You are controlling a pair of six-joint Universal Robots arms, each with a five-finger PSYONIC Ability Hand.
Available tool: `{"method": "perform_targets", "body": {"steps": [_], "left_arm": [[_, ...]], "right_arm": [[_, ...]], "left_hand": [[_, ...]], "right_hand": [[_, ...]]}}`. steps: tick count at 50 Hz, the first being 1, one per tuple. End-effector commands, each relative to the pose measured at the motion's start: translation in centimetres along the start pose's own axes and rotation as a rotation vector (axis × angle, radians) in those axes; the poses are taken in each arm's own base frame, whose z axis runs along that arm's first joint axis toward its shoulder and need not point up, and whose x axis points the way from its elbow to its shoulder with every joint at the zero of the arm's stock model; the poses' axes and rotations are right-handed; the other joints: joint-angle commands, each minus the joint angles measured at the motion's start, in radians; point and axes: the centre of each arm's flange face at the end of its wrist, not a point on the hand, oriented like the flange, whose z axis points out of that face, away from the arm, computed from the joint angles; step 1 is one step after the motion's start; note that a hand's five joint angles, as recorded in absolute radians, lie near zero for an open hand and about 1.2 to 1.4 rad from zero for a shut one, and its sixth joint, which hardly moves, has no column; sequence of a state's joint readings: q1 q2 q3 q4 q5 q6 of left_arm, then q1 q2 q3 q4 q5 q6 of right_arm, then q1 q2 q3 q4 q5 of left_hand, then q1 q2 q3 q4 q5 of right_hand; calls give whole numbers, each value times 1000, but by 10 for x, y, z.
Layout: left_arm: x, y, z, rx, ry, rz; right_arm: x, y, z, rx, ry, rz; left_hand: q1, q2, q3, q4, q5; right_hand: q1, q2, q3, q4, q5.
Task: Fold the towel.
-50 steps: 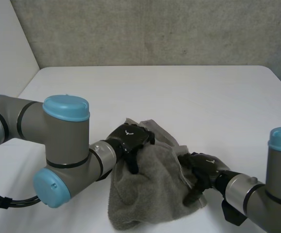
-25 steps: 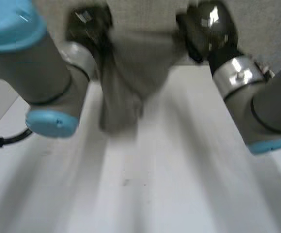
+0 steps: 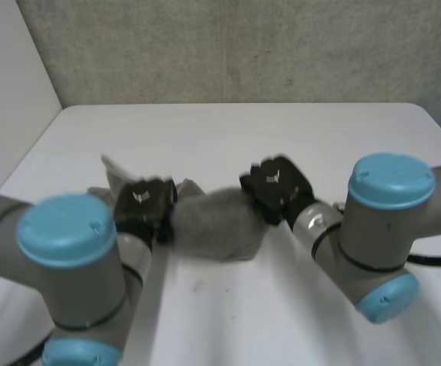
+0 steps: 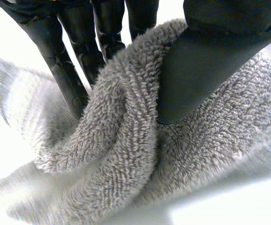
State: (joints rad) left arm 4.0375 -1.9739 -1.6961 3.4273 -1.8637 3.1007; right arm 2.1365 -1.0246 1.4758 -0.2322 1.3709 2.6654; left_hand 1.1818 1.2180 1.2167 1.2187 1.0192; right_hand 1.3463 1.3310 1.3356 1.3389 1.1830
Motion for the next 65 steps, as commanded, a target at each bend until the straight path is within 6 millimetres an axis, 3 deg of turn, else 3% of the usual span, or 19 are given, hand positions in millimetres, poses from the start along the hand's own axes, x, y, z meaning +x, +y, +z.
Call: {"method": "perform_targets", "body": {"steps": [1, 7, 9, 10, 11, 12, 14, 17, 23, 31, 37, 44, 53, 58, 65], "left_arm": [[15, 36, -27, -119, 95, 56], [22, 29, -43, -114, 136, 69], [22, 19, -48, -92, 143, 63], [22, 19, -48, -92, 143, 63], [22, 15, -49, -82, 143, 59], [22, 15, -49, -82, 143, 59], [22, 5, -50, -53, 143, 51], [20, -5, -49, -21, 139, 39], [11, -18, -39, 16, 101, 17], [-20, -29, -16, 29, 1, -11], [-44, -16, -8, -93, 1, -19], [-50, -3, -2, -165, 2, -22], [-59, 10, 22, -207, -30, -29], [-60, 15, 27, -224, -29, -13], [-60, 19, 28, -230, -22, 66]], "right_arm": [[-12, 28, -18, -119, -43, 30], [-14, 22, -35, -118, -51, 30], [-13, 22, -44, -119, -43, 31], [-13, 22, -45, -119, -43, 31], [-11, 23, -49, -126, -34, 34], [-11, 23, -49, -126, -34, 34], [-4, 28, -56, -141, -8, 43], [-2, 33, -60, -133, 8, 45], [5, 45, -60, -121, 47, 50], [13, 49, -58, -116, 75, 52], [13, 52, -57, -124, 75, 55], [12, 54, -56, -131, 72, 57], [10, 57, -57, -140, 67, 59], [10, 56, -57, -138, 66, 57], [10, 56, -57, -136, 67, 56]], "left_hand": [[215, 178, 180, 178, 203], [171, 135, 136, 134, 159], [-83, -119, -118, -120, -95], [-85, -121, -119, -121, -96], [-320, -356, -355, -357, -332], [-322, -359, -357, -359, -334], [-694, -730, -729, -731, -706], [-771, -808, -806, -808, -783], [-780, -817, -815, -817, -792], [-777, -814, -812, -814, -789], [-772, -808, -806, -808, -783], [-769, -805, -804, -806, -781], [-716, -752, -751, -753, -728], [-516, -552, -551, -553, -528], [-36, -72, -71, -73, -48]], "right_hand": [[50, 65, 61, 57, 39], [50, 65, 61, 57, 39], [50, 65, 61, 57, 39], [50, 65, 61, 57, 39], [50, 65, 61, 57, 39], [50, 65, 61, 57, 39], [50, 65, 61, 57, 39], [50, 65, 61, 57, 39], [50, 65, 61, 57, 39], [50, 65, 61, 57, 39], [50, 65, 61, 57, 39], [50, 65, 61, 57, 39], [50, 65, 61, 57, 39], [50, 65, 61, 57, 39], [50, 65, 61, 57, 39]]}}
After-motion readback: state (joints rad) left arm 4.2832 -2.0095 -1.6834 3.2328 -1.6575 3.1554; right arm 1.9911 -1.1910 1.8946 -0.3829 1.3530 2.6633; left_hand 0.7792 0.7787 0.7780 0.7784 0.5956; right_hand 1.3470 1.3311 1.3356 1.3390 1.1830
